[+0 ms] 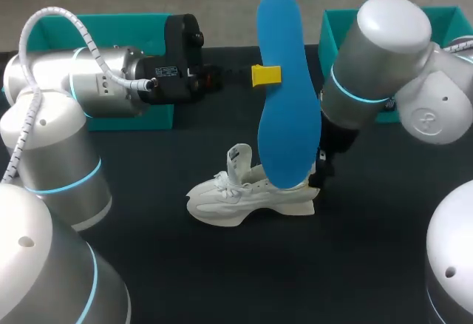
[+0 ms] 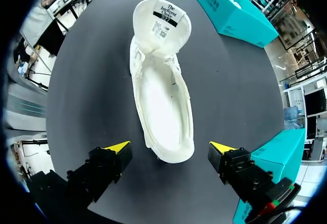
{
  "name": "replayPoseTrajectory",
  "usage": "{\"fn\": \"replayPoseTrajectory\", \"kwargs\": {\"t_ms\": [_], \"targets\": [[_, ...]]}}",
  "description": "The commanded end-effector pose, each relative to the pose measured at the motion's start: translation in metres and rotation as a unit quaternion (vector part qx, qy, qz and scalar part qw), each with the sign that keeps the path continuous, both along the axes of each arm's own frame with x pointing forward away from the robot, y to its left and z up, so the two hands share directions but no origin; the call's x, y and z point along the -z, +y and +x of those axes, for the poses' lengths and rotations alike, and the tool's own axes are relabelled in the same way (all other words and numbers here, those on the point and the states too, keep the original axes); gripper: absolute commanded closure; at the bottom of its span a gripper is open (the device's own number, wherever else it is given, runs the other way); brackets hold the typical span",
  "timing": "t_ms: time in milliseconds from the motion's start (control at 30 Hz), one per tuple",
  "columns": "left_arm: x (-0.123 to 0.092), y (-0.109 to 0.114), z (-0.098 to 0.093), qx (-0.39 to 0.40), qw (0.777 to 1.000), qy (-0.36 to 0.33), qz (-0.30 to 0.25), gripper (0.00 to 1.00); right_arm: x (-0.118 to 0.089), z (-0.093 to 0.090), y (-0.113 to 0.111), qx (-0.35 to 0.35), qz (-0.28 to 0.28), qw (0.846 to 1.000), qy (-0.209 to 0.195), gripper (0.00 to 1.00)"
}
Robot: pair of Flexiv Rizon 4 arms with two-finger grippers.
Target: Take the shoe out of the shoebox, open the shoe tongue, remove and reinsert the insole, then place the shoe into the shoebox
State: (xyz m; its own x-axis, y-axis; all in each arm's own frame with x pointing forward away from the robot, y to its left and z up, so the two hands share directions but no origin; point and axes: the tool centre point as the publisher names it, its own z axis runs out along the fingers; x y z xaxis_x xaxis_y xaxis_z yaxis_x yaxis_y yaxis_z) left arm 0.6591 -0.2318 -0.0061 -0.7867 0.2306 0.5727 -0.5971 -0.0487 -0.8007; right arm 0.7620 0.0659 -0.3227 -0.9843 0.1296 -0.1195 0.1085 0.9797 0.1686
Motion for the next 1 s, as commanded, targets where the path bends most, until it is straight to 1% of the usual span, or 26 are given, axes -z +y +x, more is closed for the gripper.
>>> {"fn": "replayPoseTrajectory", "kwargs": {"t_ms": [33, 567, 800, 1000], "targets": [[0.0, -0.001, 0.0, -0.001, 1.0, 0.0, -0.001, 1.0, -0.005, -0.001, 0.001, 0.011, -0.005, 1.0, 0.002, 0.0], [0.0, -0.001, 0.0, -0.001, 1.0, 0.0, -0.001, 1.0, -0.005, -0.001, 0.001, 0.011, -0.005, 1.0, 0.002, 0.0], [0.0, -0.001, 0.0, -0.001, 1.0, 0.0, -0.001, 1.0, -0.01, 0.013, 0.031, -0.006, -0.025, 1.0, 0.003, 0.0], [0.0, -0.001, 0.0, -0.001, 1.0, 0.0, -0.001, 1.0, 0.001, 0.029, 0.05, -0.018, -0.024, 1.0, 0.0, 0.0]]}}
